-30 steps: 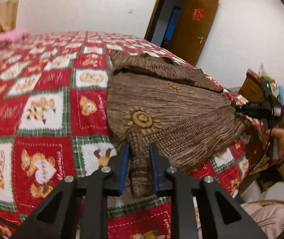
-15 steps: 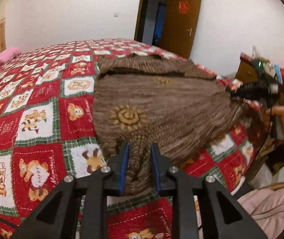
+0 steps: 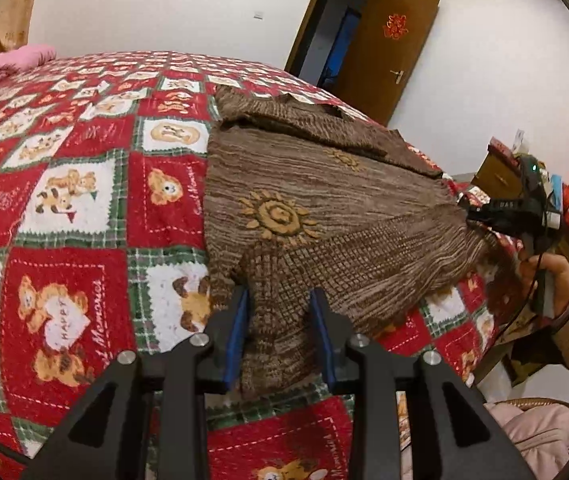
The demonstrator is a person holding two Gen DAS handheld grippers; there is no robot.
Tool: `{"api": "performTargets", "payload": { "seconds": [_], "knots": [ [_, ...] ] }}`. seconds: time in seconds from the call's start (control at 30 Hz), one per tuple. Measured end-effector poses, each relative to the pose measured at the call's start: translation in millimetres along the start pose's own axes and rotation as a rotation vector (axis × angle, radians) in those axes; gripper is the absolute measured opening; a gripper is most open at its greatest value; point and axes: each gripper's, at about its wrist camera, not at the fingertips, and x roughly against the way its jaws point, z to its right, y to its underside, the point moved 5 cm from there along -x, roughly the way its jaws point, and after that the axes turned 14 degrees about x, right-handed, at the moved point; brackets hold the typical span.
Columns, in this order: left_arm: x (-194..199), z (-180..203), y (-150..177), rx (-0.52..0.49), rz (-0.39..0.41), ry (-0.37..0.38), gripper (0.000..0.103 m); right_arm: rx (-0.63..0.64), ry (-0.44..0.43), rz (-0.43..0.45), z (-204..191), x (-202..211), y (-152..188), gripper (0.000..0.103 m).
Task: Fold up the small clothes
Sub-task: 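Grasp the sweater hem with the left gripper while the right gripper grasps the hem, then lift the held hem with both grippers and fold it toward the collar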
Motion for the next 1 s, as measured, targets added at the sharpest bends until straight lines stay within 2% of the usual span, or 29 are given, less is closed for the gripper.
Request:
{"api": "performTargets", "payload": {
  "seconds": [0.07, 0.1, 0.17, 0.23, 0.3, 0.37, 0.4, 0.43, 0.5, 0.63, 0.7, 0.83, 0.87, 0.9, 0.93, 0.97, 1.0],
  "knots": [
    [-1, -6, -2, 0.053, 0.001, 0.021, 0.021, 0.008, -0.009, 0.004, -1, 0, 0, 0.007],
    [-1, -11, -3, 0.084, 0.001, 0.021, 0.01, 0.007, -0.02, 0.007, -2, 1, -1, 0.007],
    [-1, -18, -5, 0.142, -0.006, 0.056, 0.008, -0.022, -0.066, 0.029, -2, 6, -3, 0.007],
    [-1, -20, -5, 0.169, -0.008, 0.064, 0.007, -0.084, -0.147, 0.097, 4, 22, -10, 0.009],
    [-2, -14, -5, 0.14, 0.0, 0.04, 0.007, -0.118, -0.186, 0.159, 10, 39, -19, 0.022],
    [-3, -10, -5, 0.114, 0.005, 0.02, 0.007, -0.122, -0.191, 0.219, 19, 60, -29, 0.064],
    [-3, -10, -5, 0.11, 0.006, 0.016, 0.007, -0.119, -0.177, 0.242, 21, 68, -32, 0.068],
    [-3, -10, -5, 0.112, 0.006, 0.016, 0.007, -0.102, -0.153, 0.275, 24, 78, -34, 0.068],
    [-3, -11, -6, 0.114, 0.004, 0.015, 0.008, -0.023, -0.122, 0.286, 20, 87, -37, 0.068],
    [-4, -10, -7, 0.105, 0.004, 0.008, 0.013, 0.215, -0.031, 0.15, -8, 69, -30, 0.068],
    [-5, -10, -7, 0.106, 0.004, 0.008, 0.013, 0.316, 0.017, 0.071, -24, 46, -22, 0.067],
    [-7, -11, -9, 0.118, -0.002, 0.025, 0.016, 0.427, 0.089, -0.027, -33, 6, -6, 0.066],
    [-8, -11, -9, 0.12, -0.002, 0.024, 0.016, 0.444, 0.11, -0.061, -32, -4, -1, 0.055],
    [-8, -11, -9, 0.12, 0.001, 0.023, 0.016, 0.459, 0.111, -0.107, -36, -15, 2, 0.053],
    [-8, -10, -9, 0.113, 0.006, 0.02, 0.016, 0.48, 0.118, -0.088, -40, -15, 1, 0.041],
    [-8, -10, -9, 0.104, 0.009, 0.016, 0.015, 0.509, 0.106, -0.088, -44, -16, 2, 0.022],
    [-7, -9, -8, 0.095, 0.012, 0.01, 0.012, 0.523, 0.099, -0.094, -48, -16, 3, 0.016]
  ]
}}
